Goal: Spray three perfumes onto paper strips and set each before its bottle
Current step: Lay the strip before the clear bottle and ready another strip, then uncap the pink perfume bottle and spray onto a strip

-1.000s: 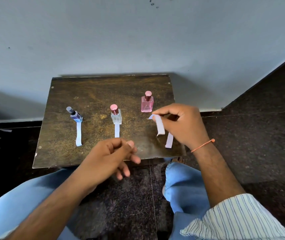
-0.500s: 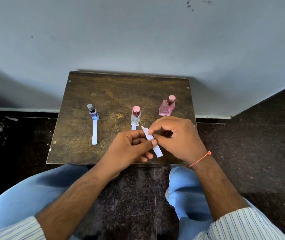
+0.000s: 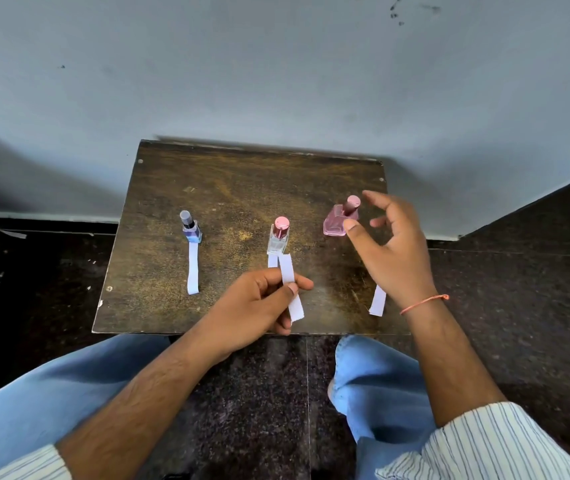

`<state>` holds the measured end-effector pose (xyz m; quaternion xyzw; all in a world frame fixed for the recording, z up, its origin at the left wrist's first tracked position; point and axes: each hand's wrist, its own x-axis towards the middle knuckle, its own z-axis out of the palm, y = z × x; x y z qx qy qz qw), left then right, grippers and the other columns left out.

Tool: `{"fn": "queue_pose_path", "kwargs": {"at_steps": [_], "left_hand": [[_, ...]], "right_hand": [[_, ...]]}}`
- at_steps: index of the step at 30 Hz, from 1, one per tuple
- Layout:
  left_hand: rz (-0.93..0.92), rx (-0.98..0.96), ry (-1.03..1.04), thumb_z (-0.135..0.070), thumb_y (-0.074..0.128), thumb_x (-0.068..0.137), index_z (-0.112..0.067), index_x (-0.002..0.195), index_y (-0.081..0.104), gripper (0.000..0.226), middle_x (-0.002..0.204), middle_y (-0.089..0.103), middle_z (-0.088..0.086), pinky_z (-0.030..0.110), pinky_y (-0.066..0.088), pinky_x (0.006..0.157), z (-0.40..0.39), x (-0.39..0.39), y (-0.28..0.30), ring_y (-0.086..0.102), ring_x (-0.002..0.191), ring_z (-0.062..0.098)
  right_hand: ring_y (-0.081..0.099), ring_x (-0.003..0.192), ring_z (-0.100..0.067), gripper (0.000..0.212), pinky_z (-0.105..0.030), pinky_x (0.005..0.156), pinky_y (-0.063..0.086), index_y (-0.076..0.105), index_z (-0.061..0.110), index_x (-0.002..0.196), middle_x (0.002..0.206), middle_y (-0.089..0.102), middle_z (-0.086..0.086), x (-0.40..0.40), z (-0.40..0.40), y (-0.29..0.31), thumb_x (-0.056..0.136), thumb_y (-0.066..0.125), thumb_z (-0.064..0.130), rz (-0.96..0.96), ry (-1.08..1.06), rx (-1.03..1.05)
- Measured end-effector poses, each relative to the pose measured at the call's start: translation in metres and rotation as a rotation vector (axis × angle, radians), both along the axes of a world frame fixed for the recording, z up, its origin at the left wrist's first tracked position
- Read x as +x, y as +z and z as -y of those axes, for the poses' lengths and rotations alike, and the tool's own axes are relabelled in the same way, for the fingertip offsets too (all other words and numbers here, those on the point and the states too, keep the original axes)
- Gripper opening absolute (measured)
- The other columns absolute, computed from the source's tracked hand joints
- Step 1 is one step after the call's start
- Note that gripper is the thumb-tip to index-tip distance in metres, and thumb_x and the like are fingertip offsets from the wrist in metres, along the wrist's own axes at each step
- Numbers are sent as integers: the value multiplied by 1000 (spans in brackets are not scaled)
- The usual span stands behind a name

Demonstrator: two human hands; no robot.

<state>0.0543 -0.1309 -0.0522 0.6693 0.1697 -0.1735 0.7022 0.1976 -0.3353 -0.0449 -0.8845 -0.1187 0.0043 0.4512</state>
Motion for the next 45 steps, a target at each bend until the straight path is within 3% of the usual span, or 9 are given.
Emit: {"fn": "queue_pose_path", "kwargs": {"at_steps": [4, 7, 13, 19, 23, 28, 33, 41, 45], "left_hand": [[-59, -84, -71, -19, 45, 115, -10, 107, 74, 31, 80, 64, 3, 39, 64, 73, 2, -2, 5, 62, 68, 16], [-74, -96, -119, -19, 41, 116, -8, 101, 68, 33, 82, 63, 6, 42, 62, 75, 1, -5, 7, 61, 68, 18], [-52, -2, -88, -16, 42, 113, -11, 99, 69, 30, 73, 54, -2, 53, 63, 83, -3, -3, -1, 60, 63, 16], [-46, -18, 82, -16, 51, 111, -17, 107, 75, 25, 62, 55, -5, 51, 64, 83, 7, 4, -3, 60, 56, 15], [20, 40, 88, -27, 63, 108, -15, 108, 77, 19, 62, 61, 2, 56, 64, 78, 13, 6, -3, 63, 54, 14], [34, -29, 132, -22, 65, 107, -18, 114, 82, 19, 79, 66, 14, 37, 62, 66, 18, 9, -3, 55, 53, 10], [-6, -154, 98, -22, 73, 100, -11, 116, 82, 22, 80, 73, 3, 24, 62, 62, 24, 8, -2, 52, 55, 7], [-41, -174, 218, -38, 83, 86, -2, 100, 81, 39, 70, 59, 14, 33, 51, 66, 25, 14, -8, 55, 51, 12], [-37, -139, 216, -33, 78, 96, 0, 103, 78, 33, 68, 56, 11, 30, 58, 59, 34, 16, -11, 50, 48, 9]], "right_hand": [[61, 118, -4, 53, -8, 102, 42, 64, 26, 147, 136, 62, 15, 4, -12, -6, 96, 81, 26, 1, 103, -37], [67, 116, -9, 39, -31, 105, 55, 73, 28, 134, 122, 74, 13, 7, -14, -8, 96, 82, 29, -32, 89, -49], [75, 95, -7, 17, -34, 92, 64, 81, 37, 109, 103, 81, 16, 8, -1, 6, 93, 85, 31, -198, 107, 30], [80, 79, -28, 22, -38, 54, 64, 75, 21, 120, 105, 83, -7, -6, 8, 29, 98, 76, 25, -704, 410, 124], [80, 73, -39, 43, -30, 47, 59, 68, 13, 125, 96, 83, -19, -17, 4, 29, 92, 76, 40, -932, 608, 9], [78, 74, -29, 40, -27, 51, 59, 73, 10, 116, 93, 85, -9, -15, 6, 31, 88, 84, 36, -988, 682, -119], [74, 76, -28, 28, -27, 53, 59, 80, 15, 109, 95, 82, -21, -18, 7, 28, 90, 87, 34, -950, 701, -172], [74, 75, -20, 30, -30, 55, 59, 77, 8, 102, 94, 82, -19, -20, 13, 29, 86, 92, 28, -976, 717, -274], [72, 73, -10, 17, -26, 53, 57, 74, 21, 92, 82, 81, 1, -12, 27, 37, 87, 90, 21, -1001, 716, -252]]}}
